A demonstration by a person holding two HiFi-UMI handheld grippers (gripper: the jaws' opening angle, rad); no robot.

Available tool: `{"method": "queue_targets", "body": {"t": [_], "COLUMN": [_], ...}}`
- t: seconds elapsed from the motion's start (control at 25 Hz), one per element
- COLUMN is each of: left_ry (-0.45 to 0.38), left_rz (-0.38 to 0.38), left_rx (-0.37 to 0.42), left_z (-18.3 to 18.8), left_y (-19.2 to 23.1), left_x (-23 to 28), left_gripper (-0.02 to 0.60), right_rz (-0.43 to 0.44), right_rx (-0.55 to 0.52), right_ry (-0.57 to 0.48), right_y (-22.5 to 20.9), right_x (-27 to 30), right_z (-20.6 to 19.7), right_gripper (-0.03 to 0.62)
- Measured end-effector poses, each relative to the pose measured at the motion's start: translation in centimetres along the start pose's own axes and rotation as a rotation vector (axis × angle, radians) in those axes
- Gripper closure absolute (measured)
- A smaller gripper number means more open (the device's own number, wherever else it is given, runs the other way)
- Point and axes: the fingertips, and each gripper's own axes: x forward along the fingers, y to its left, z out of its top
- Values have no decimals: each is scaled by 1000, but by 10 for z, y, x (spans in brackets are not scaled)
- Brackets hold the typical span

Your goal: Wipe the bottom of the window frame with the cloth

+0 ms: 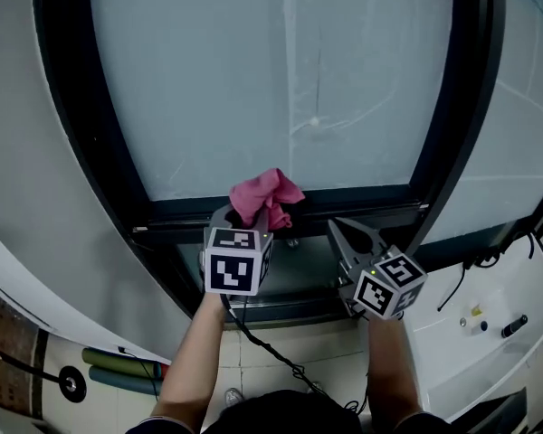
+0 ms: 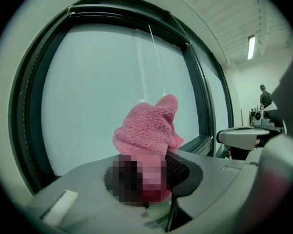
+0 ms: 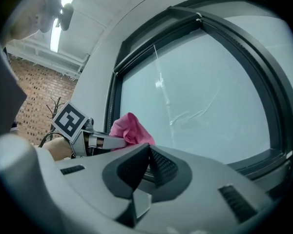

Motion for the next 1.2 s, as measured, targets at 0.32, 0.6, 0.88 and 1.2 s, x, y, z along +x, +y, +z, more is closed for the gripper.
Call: {"method": "queue_targets", "body": {"t": [0.32, 0.6, 0.88, 1.2], "left_ry": [19, 27, 26, 26], "left_rz": [4, -10, -24, -22], "left_rx": [-88, -121, -120, -120], "left_z": [-52, -71, -72, -73], "left_y": [52, 56, 49, 48], "left_x": [-29, -35, -34, -32], "left_gripper": [500, 500, 500, 500], "right_rz": [32, 37, 56, 64], "right_rx": [-11, -23, -40, -53], "right_ry": [53, 69, 79, 80], "right_y": [37, 42, 44, 43], "right_x": [40, 48, 52, 53], "right_z": [-24, -26, -25, -23], "right_gripper": [594, 594, 594, 594]}}
